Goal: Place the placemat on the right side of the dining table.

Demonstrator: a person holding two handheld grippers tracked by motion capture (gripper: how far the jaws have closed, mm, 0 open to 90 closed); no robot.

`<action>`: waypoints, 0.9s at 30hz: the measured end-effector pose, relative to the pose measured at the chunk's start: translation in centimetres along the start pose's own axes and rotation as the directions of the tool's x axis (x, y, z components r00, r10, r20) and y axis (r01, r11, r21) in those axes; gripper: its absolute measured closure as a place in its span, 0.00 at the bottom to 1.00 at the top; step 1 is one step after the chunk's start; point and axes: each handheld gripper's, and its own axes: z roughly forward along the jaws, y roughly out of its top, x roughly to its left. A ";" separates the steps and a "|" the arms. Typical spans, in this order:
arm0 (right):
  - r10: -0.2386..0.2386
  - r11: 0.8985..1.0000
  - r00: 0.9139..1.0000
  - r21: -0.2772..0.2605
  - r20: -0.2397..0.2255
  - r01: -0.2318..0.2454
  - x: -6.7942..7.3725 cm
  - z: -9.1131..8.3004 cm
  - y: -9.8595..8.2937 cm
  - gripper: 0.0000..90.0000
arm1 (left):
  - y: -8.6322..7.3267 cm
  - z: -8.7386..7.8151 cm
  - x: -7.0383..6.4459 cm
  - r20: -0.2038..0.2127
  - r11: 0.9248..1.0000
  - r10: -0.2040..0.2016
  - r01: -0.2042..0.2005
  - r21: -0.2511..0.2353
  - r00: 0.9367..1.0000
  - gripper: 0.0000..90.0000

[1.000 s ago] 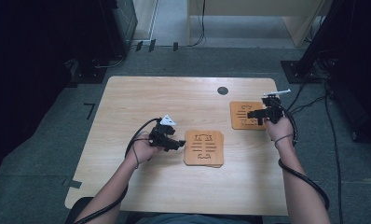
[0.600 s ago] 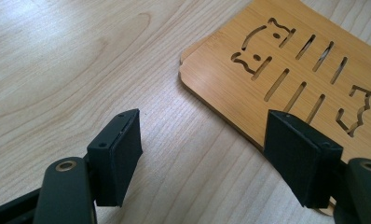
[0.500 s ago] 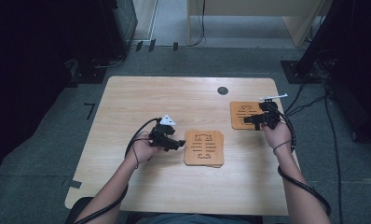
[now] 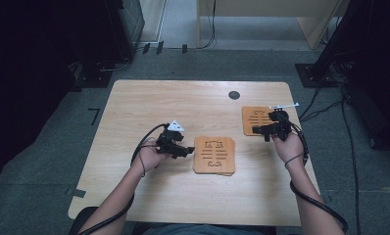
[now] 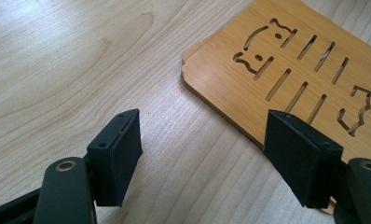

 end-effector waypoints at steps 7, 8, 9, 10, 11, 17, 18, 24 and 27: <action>-0.027 1.000 1.000 -0.008 -0.010 0.027 1.1 -0.3 -0.5 0.26 | 0.0 -0.1 0.2 -0.003 1.000 -0.004 0.004 0.000 1.000 0.30; -0.034 0.999 0.999 -0.009 -0.014 0.034 1.3 -0.4 -0.7 0.26 | 0.0 -0.1 0.2 -0.003 1.000 -0.004 0.004 0.000 1.000 0.30; -0.037 0.999 0.999 -0.009 -0.014 0.036 1.5 -0.4 -0.7 0.26 | 0.0 -0.1 0.2 -0.004 1.000 -0.003 0.003 -0.001 1.000 0.30; -0.040 0.999 0.999 -0.010 -0.016 0.040 1.6 -0.5 -0.8 0.26 | 0.0 -0.1 0.2 -0.003 1.000 -0.005 0.005 -0.002 1.000 0.30; -0.045 0.999 0.999 -0.011 -0.018 0.045 1.8 -0.5 -1.0 0.26 | 0.0 -0.1 0.2 -0.004 1.000 -0.004 0.004 -0.001 1.000 0.30; -0.068 0.998 0.997 -0.014 -0.028 0.068 2.7 -0.7 -1.7 0.25 | 0.0 -0.1 0.4 -0.006 1.000 -0.003 0.003 -0.001 1.000 0.30; -0.075 0.997 0.997 -0.015 -0.028 0.075 2.9 -0.7 -1.8 0.25 | -0.1 -0.1 0.4 -0.006 1.000 -0.007 0.007 -0.003 1.000 0.30; -0.101 0.995 0.994 -0.012 -0.035 0.100 3.7 -0.7 -2.5 0.26 | -0.1 -0.1 0.6 -0.012 1.000 -0.003 0.003 0.000 1.000 0.30; -0.114 0.993 0.993 -0.019 -0.039 0.113 4.2 -0.6 -2.8 0.26 | -0.2 0.0 0.6 -0.014 1.000 -0.009 0.009 -0.001 1.000 0.30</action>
